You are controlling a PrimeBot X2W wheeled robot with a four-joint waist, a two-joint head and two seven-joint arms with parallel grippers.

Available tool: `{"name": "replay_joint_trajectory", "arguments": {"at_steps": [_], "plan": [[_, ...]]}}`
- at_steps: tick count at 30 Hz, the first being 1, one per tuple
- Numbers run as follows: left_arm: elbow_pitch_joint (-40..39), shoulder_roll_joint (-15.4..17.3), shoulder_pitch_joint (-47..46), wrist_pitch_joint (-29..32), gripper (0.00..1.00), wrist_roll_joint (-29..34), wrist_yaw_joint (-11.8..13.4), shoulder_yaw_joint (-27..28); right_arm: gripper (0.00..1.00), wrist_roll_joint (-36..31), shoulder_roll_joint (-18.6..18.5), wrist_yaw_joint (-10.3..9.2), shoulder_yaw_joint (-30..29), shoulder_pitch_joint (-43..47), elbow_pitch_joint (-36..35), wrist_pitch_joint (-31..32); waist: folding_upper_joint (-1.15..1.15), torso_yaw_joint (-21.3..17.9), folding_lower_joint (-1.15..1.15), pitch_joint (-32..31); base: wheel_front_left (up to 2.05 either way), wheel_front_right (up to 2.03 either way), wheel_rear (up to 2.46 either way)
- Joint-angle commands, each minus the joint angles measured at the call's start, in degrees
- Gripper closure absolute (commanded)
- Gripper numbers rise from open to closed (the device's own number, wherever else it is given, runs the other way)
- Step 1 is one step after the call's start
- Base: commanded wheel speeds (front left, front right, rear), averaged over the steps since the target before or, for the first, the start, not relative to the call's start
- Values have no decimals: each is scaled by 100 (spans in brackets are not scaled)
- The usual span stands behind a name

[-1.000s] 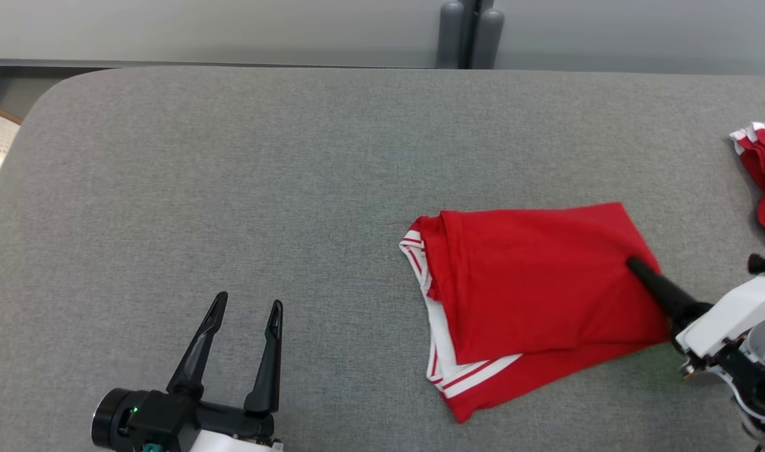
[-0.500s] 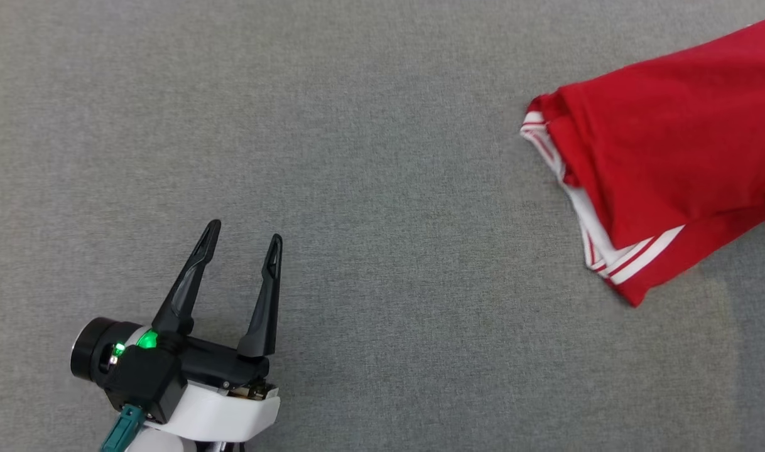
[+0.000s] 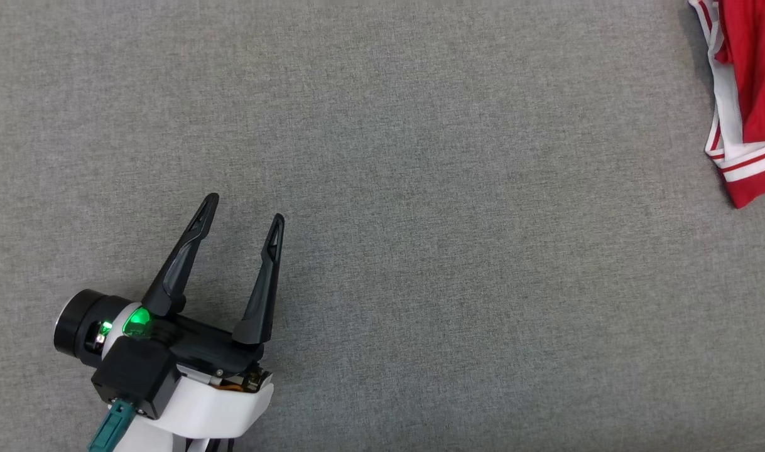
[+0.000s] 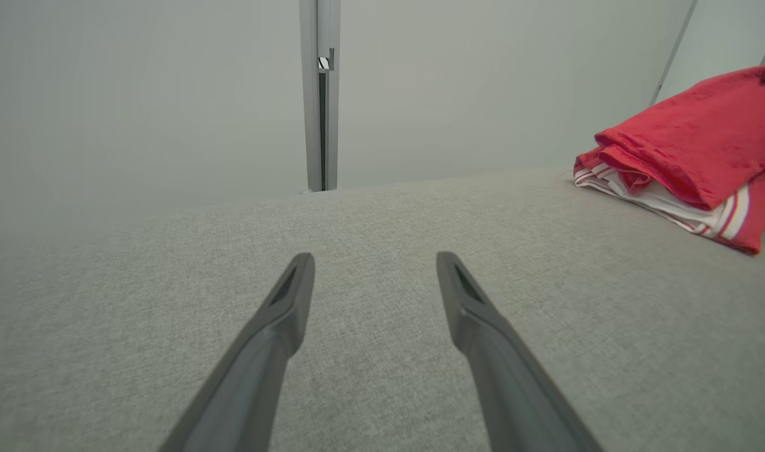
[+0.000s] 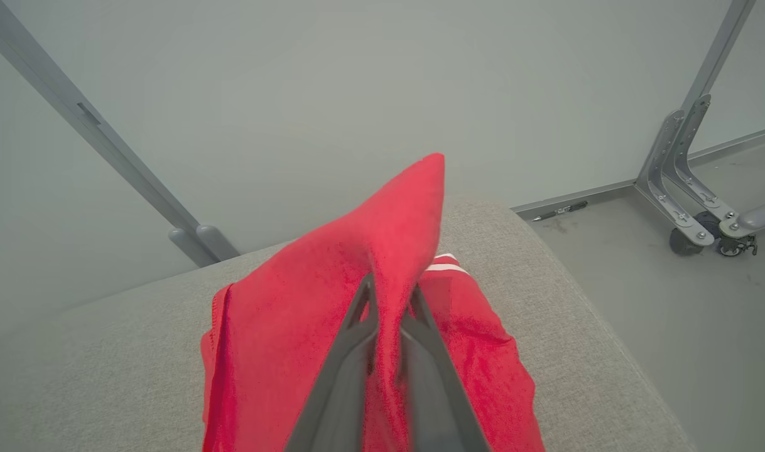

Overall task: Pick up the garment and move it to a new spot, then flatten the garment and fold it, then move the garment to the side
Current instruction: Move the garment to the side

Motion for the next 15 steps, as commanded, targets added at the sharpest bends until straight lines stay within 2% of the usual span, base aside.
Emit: {"name": "replay_joint_trajectory", "arguments": {"at_steps": [1, 2, 3, 9, 13, 15], "plan": [[-10, 55, -84, -6, 0, -27, -22, -24, 75, -137, -14, 0, -3, -53, 82, -18, 0, -37, 0, 91, 0, 0, 0], [-3, 71, -108, -6, 0, -31, -24, -45, 16, -292, -21, 0, -32, -75, 154, -93, 0, -39, 0, 109, 0, 0, 0], [7, 83, -133, -6, 0, -35, -27, -71, 0, -430, 12, 0, -82, -117, 229, -185, 0, -34, 0, 117, 0, 0, 0], [127, 67, -138, -6, 0, -86, -21, -148, 0, -1665, 62, -1, -168, -54, 676, -803, 0, 97, 0, -104, 0, 0, 0], [278, -20, -17, -6, 0, -149, -22, -99, 0, -2233, 486, 0, -60, 174, 562, -1220, 0, 194, 0, -493, 0, 0, 0], [436, -122, 83, -6, 0, -224, 7, -22, 0, -2572, 898, -1, 92, 493, 342, -1513, 0, 283, 0, -841, 0, 0, 0]]}}
